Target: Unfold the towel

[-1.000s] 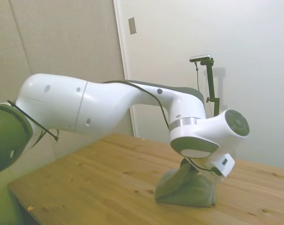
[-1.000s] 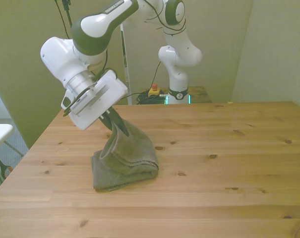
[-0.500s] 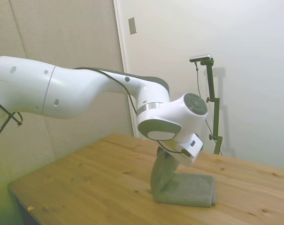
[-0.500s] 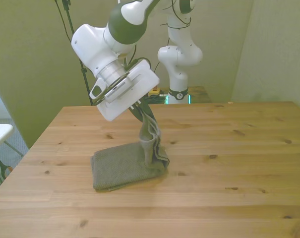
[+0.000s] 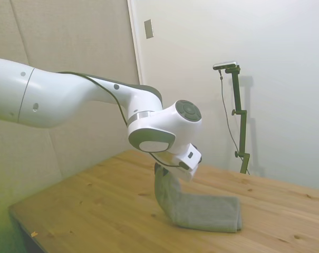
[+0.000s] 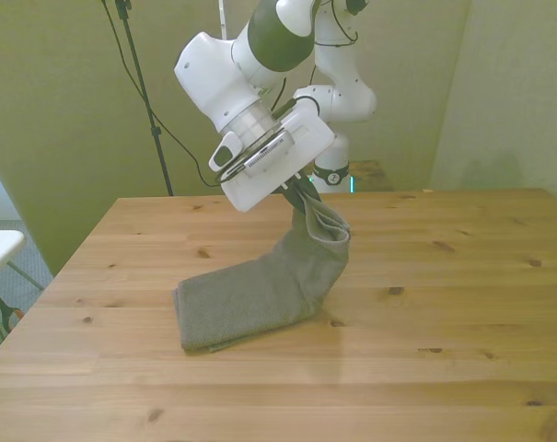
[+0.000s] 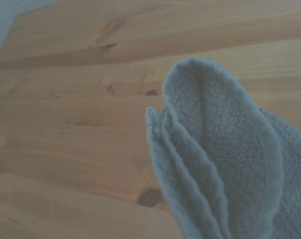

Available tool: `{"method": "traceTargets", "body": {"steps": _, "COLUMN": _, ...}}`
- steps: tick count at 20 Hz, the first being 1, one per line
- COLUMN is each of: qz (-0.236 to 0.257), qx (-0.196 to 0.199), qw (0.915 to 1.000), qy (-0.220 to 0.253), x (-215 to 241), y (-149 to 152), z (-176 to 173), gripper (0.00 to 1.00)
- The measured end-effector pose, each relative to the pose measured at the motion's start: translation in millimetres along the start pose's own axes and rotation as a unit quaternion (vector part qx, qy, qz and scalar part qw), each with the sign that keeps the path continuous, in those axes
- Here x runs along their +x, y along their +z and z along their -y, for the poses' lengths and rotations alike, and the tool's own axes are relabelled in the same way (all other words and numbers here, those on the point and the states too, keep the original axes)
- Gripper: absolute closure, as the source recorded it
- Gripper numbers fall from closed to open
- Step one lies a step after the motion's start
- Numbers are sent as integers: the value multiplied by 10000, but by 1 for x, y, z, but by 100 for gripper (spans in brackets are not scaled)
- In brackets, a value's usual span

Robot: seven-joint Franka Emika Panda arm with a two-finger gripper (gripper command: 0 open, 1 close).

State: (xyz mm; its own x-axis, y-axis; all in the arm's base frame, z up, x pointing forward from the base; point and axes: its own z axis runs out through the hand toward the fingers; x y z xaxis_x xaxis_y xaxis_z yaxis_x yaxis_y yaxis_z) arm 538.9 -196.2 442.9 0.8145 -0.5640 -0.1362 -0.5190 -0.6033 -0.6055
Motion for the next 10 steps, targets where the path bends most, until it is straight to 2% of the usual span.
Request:
{"method": "traceTargets", "body": {"steps": 7, "qz": 219, "qx": -514, "qw": 9982, "qy": -238, "x": -18, "y": 32, "z": 3, "gripper": 100}}
{"method": "traceTargets", "body": {"steps": 8, "qz": 234, "qx": -562, "qw": 9978, "qy": -261, "x": -20, "y": 34, "z": 3, "gripper": 0}}
{"method": "traceTargets", "body": {"steps": 10, "qz": 293, "qx": -632, "qw": 9971, "qy": -317, "x": -27, "y": 37, "z": 4, "gripper": 0}}
